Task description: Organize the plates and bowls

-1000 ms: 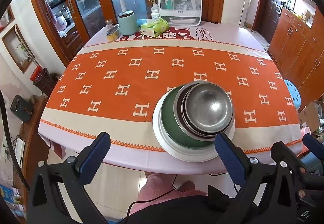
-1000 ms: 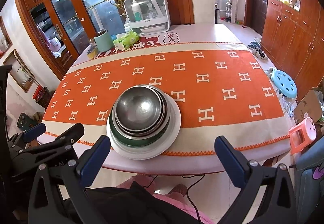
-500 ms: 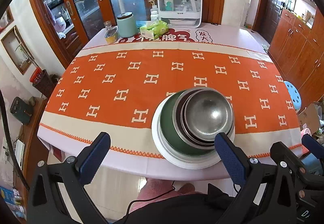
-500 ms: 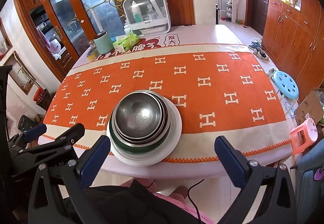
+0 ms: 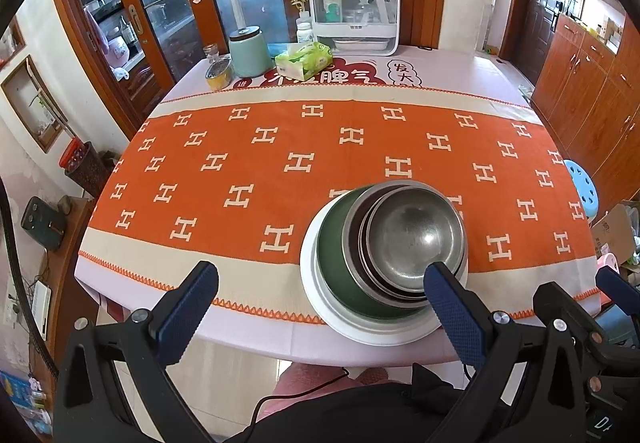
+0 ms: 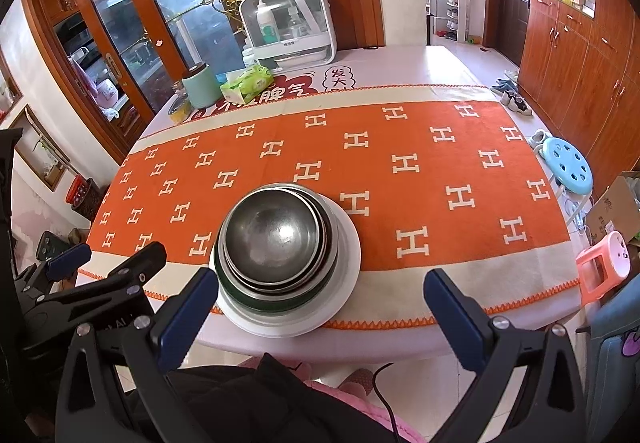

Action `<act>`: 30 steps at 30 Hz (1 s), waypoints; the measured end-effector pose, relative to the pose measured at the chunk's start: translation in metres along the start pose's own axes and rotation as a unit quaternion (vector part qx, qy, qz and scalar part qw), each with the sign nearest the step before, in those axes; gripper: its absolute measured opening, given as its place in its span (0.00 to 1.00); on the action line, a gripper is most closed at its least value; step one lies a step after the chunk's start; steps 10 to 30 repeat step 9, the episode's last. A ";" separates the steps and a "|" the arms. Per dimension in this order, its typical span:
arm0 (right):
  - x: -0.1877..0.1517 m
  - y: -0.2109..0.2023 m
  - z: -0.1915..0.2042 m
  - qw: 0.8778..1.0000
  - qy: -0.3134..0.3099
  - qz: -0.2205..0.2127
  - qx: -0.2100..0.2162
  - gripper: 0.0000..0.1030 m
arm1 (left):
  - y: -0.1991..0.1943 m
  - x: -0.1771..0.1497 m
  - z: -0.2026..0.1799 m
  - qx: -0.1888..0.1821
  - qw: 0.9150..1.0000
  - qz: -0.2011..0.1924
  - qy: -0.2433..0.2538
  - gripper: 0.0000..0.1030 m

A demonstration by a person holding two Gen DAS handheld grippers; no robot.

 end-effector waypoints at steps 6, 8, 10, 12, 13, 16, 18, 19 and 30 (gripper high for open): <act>0.001 0.000 0.000 1.000 0.000 0.001 0.000 1.00 | -0.001 0.000 -0.001 0.001 1.000 0.000 -0.001 0.99; 0.001 0.001 -0.001 1.000 -0.001 0.002 0.001 1.00 | -0.001 0.000 -0.001 0.000 1.000 0.001 -0.001 0.99; 0.002 0.002 -0.001 1.000 -0.001 0.002 0.001 1.00 | 0.000 0.000 -0.001 0.001 1.000 0.001 -0.002 0.99; 0.002 0.002 -0.001 1.000 -0.001 0.002 0.001 1.00 | 0.000 0.000 -0.001 0.001 1.000 0.001 -0.002 0.99; 0.002 0.002 -0.001 1.000 -0.001 0.002 0.001 1.00 | 0.000 0.000 -0.001 0.001 1.000 0.001 -0.002 0.99; 0.002 0.002 -0.001 1.000 -0.001 0.002 0.001 1.00 | 0.000 0.000 -0.001 0.001 1.000 0.001 -0.002 0.99; 0.002 0.002 -0.001 1.000 -0.001 0.002 0.001 1.00 | 0.000 0.000 -0.001 0.001 1.000 0.001 -0.002 0.99; 0.002 0.002 -0.001 1.000 -0.001 0.002 0.001 1.00 | 0.000 0.000 -0.001 0.001 1.000 0.001 -0.002 0.99; 0.002 0.002 -0.001 1.000 -0.001 0.002 0.001 1.00 | 0.000 0.000 -0.001 0.001 1.000 0.001 -0.002 0.99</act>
Point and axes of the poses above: each gripper's, at about its wrist camera, not at the fingertips, and y roughly the way its jaws point, z to its left, x to its top, the point moved 2 cm from there along y, roughly the way its jaws point, and after that the axes turned 10 degrees about -y, right-handed, at the moved point
